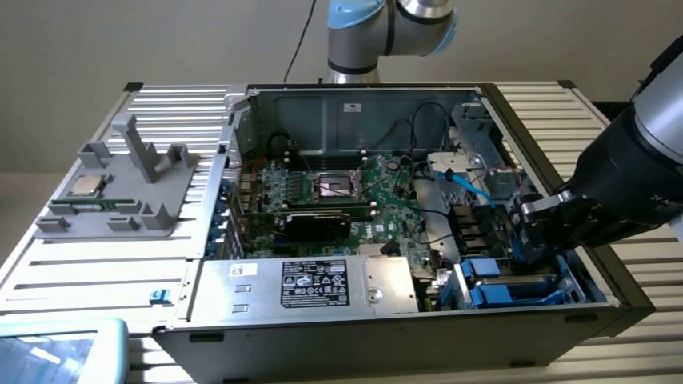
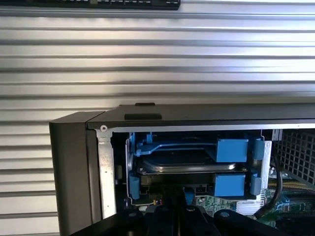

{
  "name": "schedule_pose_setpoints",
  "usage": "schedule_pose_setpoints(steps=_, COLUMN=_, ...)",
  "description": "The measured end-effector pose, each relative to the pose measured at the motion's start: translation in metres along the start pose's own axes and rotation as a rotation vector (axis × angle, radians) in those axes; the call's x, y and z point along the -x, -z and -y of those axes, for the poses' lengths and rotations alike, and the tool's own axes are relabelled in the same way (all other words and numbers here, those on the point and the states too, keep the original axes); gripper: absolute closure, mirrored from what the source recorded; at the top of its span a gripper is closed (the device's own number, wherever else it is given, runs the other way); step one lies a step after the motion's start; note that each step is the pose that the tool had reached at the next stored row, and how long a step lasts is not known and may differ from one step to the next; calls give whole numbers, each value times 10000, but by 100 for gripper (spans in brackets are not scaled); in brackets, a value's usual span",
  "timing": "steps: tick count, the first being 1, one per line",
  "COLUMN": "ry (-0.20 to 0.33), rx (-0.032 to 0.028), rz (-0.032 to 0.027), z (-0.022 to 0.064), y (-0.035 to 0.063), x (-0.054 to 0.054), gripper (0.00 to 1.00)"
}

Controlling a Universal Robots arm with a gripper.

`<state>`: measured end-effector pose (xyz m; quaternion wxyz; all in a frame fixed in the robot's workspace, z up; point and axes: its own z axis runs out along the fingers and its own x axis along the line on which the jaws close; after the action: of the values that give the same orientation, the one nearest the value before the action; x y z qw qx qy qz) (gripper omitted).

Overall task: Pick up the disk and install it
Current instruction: 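Insert the second disk wire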

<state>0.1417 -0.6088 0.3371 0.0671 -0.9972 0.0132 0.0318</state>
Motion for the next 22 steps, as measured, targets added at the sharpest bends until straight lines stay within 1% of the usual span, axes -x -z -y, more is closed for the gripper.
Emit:
schedule_pose_setpoints(steps=2, ry=-1, rx=-4, rz=18, z=1, y=1, x=-1, gripper=89)
schedule_pose_setpoints(steps=3, ry=-3, rx=-14, rz=29, z=3, y=23, x=2, gripper=89)
schedule_pose_setpoints(steps=6, ry=-6, rx=-5, rz=41, z=21, y=156, x=10, gripper=89)
schedule_pose_setpoints(steps=7, ry=-6, rx=-5, rz=42, z=24, y=177, x=12, gripper=89)
schedule_pose_setpoints(steps=16, ry=-6, rx=-3, rz=42, z=89, y=232, x=6, gripper=89)
schedule_pose_setpoints(steps=22, ry=-7, rx=5, rz=41, z=116, y=313, x=12, gripper=89)
